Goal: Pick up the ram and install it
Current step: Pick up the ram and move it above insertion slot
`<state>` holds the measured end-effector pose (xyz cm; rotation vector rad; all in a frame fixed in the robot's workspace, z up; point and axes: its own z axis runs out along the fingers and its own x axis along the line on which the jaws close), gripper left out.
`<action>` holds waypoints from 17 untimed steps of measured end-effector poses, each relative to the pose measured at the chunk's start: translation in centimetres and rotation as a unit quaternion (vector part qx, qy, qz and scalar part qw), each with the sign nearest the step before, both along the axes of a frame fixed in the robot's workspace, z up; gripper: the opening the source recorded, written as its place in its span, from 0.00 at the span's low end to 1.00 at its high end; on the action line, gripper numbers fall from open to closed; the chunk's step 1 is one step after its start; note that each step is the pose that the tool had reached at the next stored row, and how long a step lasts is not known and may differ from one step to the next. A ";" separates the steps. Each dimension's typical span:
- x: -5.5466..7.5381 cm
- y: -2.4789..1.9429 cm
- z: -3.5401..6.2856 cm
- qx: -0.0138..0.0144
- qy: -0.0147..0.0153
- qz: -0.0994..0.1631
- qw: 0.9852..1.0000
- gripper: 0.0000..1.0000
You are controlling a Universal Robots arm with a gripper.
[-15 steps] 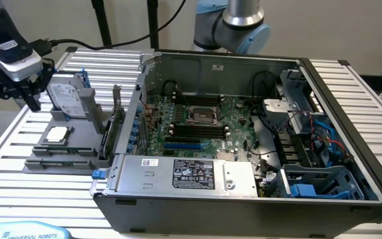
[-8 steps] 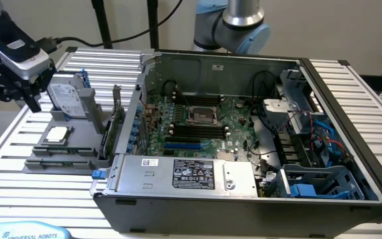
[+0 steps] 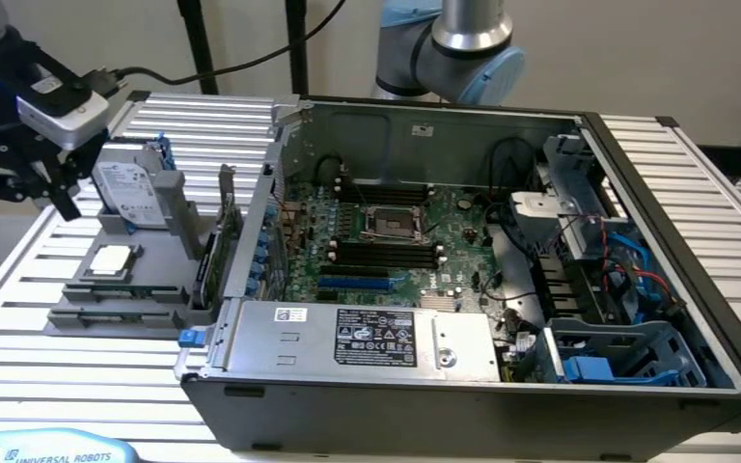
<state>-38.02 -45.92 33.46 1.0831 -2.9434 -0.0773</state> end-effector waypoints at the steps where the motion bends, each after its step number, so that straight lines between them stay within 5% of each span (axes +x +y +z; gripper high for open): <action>1: 0.0 0.00 -0.04 0.000 0.000 0.009 1.000 0.11; 9: 0.0 -0.01 -0.48 0.000 -0.001 0.082 0.997 0.11; 17: 0.0 0.00 -0.96 0.000 -0.004 0.154 0.988 0.11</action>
